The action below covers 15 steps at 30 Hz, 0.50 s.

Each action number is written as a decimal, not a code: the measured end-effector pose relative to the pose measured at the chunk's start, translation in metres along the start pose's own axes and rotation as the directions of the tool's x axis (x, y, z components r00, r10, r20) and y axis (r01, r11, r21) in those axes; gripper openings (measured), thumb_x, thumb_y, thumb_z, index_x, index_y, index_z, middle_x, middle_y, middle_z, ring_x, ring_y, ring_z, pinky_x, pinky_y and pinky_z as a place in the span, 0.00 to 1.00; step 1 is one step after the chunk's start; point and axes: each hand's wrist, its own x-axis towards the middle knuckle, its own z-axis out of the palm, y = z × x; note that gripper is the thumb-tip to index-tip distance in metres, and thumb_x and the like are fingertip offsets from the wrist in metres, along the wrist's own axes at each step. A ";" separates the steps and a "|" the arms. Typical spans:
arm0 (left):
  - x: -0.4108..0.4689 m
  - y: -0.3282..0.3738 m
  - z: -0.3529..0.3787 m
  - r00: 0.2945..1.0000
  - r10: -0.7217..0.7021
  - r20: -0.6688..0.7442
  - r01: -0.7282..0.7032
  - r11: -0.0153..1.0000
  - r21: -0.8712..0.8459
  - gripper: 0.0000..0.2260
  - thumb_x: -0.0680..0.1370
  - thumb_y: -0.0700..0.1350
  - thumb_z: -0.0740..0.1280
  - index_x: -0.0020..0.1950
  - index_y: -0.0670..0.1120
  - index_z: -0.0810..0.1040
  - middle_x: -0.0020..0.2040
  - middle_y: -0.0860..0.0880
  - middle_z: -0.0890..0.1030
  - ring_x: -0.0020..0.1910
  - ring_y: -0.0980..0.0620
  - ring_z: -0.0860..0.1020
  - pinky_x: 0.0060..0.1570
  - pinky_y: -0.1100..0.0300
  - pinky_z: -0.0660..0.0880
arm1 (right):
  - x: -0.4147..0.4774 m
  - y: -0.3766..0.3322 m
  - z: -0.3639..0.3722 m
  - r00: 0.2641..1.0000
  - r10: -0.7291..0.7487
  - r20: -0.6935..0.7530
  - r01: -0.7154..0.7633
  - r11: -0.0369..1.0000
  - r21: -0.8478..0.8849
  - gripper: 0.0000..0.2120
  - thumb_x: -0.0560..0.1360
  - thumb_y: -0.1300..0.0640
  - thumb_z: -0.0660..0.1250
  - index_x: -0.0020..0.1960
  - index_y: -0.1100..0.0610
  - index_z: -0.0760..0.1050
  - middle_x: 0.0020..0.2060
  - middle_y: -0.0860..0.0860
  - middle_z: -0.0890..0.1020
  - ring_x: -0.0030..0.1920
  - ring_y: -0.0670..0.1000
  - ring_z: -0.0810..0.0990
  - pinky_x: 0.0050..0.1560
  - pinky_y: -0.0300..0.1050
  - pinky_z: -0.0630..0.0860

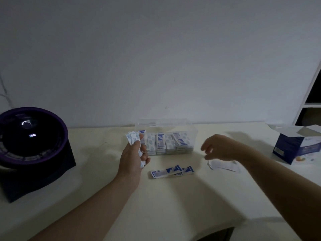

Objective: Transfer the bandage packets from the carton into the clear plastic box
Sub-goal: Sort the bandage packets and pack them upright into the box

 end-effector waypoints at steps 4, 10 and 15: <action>-0.001 -0.005 0.002 1.000 -0.004 0.029 0.004 1.000 0.014 0.12 0.82 0.40 0.53 0.54 0.49 0.75 0.34 0.51 0.67 0.21 0.58 0.61 0.32 0.60 0.61 | -0.003 0.033 -0.001 0.962 0.153 0.226 -0.118 0.980 -0.158 0.23 0.68 0.51 0.74 0.62 0.52 0.75 0.58 0.49 0.76 0.57 0.50 0.76 0.54 0.39 0.72; -0.004 -0.006 0.001 0.999 0.006 0.046 -0.008 0.999 0.041 0.12 0.82 0.41 0.53 0.56 0.50 0.75 0.34 0.52 0.67 0.21 0.59 0.61 0.33 0.61 0.62 | 0.005 0.042 -0.003 0.906 0.274 0.322 -0.252 0.962 -0.110 0.20 0.67 0.54 0.75 0.57 0.56 0.78 0.49 0.52 0.82 0.40 0.46 0.79 0.39 0.37 0.78; -0.004 -0.005 0.001 0.999 0.004 0.034 -0.005 0.999 0.040 0.12 0.82 0.41 0.53 0.56 0.50 0.76 0.33 0.52 0.67 0.21 0.59 0.61 0.32 0.62 0.62 | -0.002 0.042 -0.001 0.907 0.253 0.336 -0.217 0.966 -0.141 0.12 0.70 0.51 0.71 0.50 0.56 0.80 0.36 0.48 0.78 0.33 0.43 0.75 0.33 0.32 0.74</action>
